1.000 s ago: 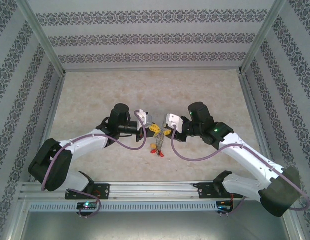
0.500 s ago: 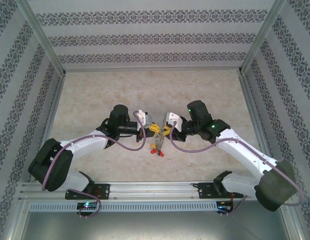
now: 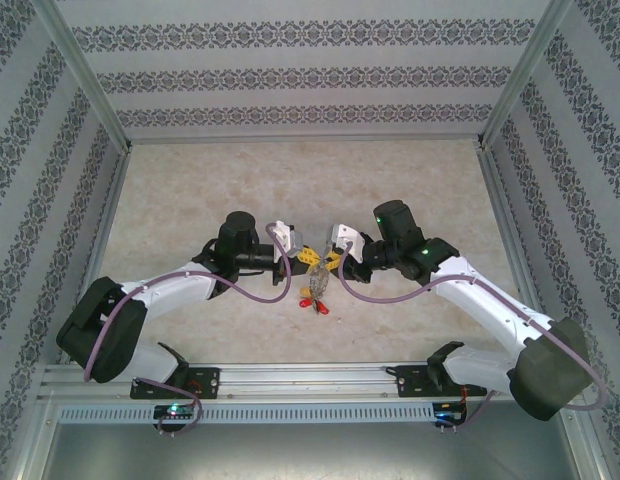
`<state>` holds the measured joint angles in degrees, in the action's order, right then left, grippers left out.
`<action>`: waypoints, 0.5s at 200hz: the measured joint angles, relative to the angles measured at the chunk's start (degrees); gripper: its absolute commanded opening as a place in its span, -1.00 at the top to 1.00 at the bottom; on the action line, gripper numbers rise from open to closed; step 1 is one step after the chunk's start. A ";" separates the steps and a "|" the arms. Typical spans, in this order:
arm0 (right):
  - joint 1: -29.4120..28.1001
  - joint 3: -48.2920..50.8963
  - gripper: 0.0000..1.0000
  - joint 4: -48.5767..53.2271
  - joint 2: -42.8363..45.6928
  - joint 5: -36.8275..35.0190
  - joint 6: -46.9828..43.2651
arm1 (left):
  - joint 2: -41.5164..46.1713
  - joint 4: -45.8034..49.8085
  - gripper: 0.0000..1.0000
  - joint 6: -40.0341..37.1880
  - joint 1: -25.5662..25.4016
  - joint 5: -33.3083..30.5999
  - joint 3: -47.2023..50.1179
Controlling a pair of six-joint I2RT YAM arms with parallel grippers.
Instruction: Put the keys on the keyring
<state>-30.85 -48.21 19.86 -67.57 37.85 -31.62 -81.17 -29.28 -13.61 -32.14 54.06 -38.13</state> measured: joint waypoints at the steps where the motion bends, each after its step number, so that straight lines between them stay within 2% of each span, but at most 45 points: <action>1: 0.00 0.00 0.55 0.00 0.00 0.00 0.00 | 0.00 0.00 1.00 0.00 0.00 -0.02 0.00; 24: 0.00 0.00 0.63 0.00 -0.57 -0.02 -0.02 | 0.00 -0.26 1.00 0.02 0.00 -0.20 0.00; 62: 0.37 0.00 0.94 0.00 -0.87 -0.02 0.00 | 0.17 -0.44 1.00 0.07 0.00 -0.48 0.28; 100: 0.39 0.00 0.99 0.02 -1.16 -0.02 -0.17 | 0.22 -0.63 1.00 0.17 0.00 -0.92 0.55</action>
<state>-30.46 -48.21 19.88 -68.73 37.82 -31.79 -80.95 -29.91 -13.43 -32.14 53.15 -37.58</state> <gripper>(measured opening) 0.043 0.060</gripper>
